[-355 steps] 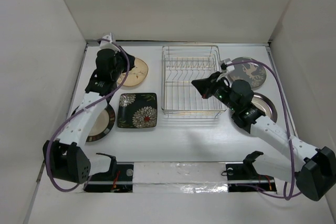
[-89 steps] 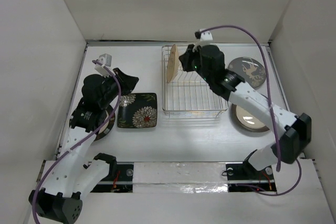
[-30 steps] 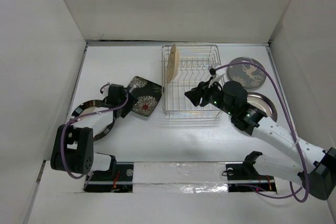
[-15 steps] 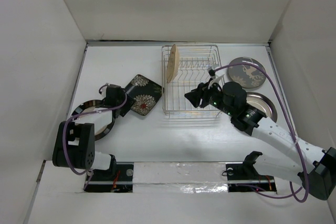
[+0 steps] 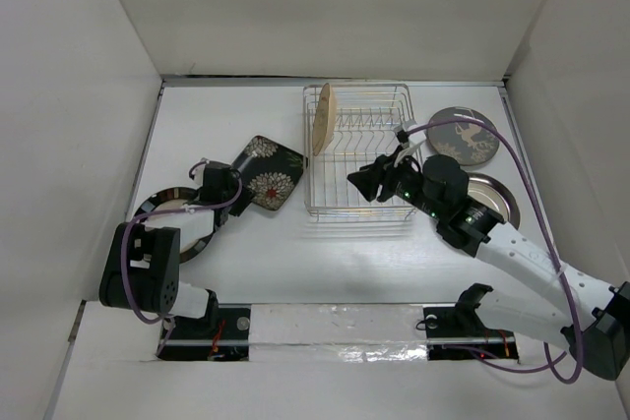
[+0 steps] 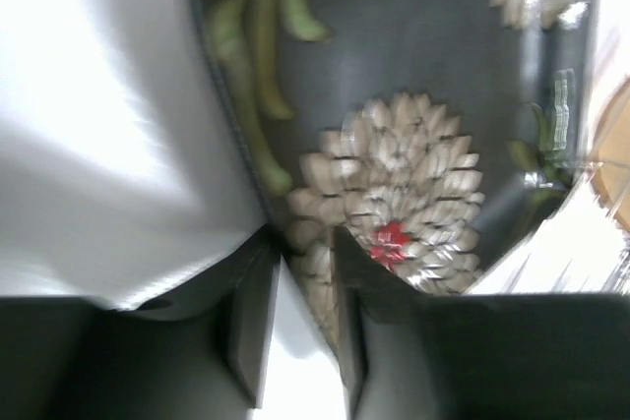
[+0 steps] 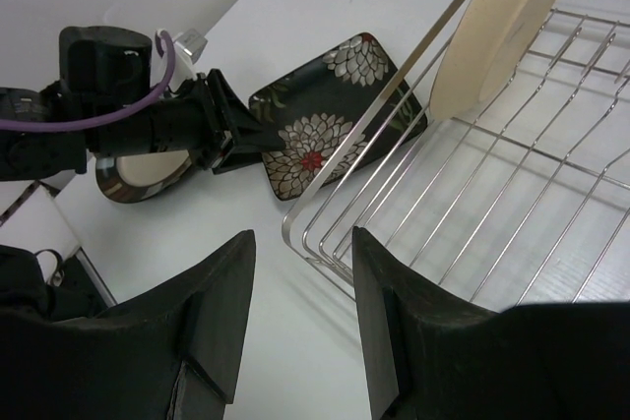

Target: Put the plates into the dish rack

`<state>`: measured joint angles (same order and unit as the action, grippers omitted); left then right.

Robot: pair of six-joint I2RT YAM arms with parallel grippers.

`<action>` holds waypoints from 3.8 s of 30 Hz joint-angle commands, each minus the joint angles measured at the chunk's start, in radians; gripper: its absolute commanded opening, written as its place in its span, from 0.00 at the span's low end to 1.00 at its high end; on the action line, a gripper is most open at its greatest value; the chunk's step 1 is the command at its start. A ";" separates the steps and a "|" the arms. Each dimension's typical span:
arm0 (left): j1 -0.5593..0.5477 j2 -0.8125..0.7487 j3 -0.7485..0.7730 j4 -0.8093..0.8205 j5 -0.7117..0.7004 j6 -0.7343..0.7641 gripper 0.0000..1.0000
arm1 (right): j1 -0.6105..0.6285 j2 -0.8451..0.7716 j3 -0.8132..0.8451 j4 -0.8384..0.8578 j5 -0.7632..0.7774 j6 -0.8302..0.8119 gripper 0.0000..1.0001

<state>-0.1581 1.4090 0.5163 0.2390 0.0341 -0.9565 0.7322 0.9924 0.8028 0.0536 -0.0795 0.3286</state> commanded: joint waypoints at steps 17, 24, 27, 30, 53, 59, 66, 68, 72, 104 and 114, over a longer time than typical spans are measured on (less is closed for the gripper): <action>0.034 -0.047 -0.190 0.359 -0.218 0.039 0.00 | -0.005 -0.047 -0.010 0.069 -0.062 0.009 0.50; 0.034 -0.132 -0.240 0.520 -0.180 0.044 0.00 | -0.005 -0.035 -0.010 0.084 -0.077 0.015 0.50; 0.034 -0.224 -0.243 0.499 -0.154 0.064 0.00 | -0.005 -0.026 -0.005 0.084 -0.077 0.015 0.50; 0.034 -0.347 -0.242 0.444 -0.151 0.094 0.00 | -0.005 -0.017 0.003 0.089 -0.080 0.015 0.48; 0.054 -0.732 0.040 -0.058 -0.221 0.203 0.00 | 0.032 0.247 0.157 0.138 -0.172 0.050 0.65; 0.054 -0.759 0.142 -0.148 -0.201 0.254 0.00 | 0.032 0.291 0.197 0.152 -0.184 0.052 0.80; 0.054 -0.794 0.263 -0.237 -0.122 0.279 0.00 | 0.032 0.383 0.295 0.140 -0.180 0.032 0.90; 0.054 -0.803 0.277 -0.237 -0.093 0.272 0.00 | 0.032 0.422 0.331 0.137 -0.178 0.032 0.92; 0.054 -0.828 0.304 -0.277 0.007 0.257 0.00 | 0.032 0.485 0.363 0.156 -0.174 0.041 0.94; 0.054 -0.795 0.223 -0.050 0.483 0.122 0.00 | -0.051 0.467 0.047 0.815 -0.410 0.363 0.21; 0.054 -0.769 0.315 -0.239 0.359 0.326 0.53 | -0.097 0.304 0.077 0.679 -0.361 0.386 0.00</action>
<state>-0.1017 0.6456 0.7406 -0.0288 0.4374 -0.7086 0.6537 1.3830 0.8234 0.7002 -0.4538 0.7288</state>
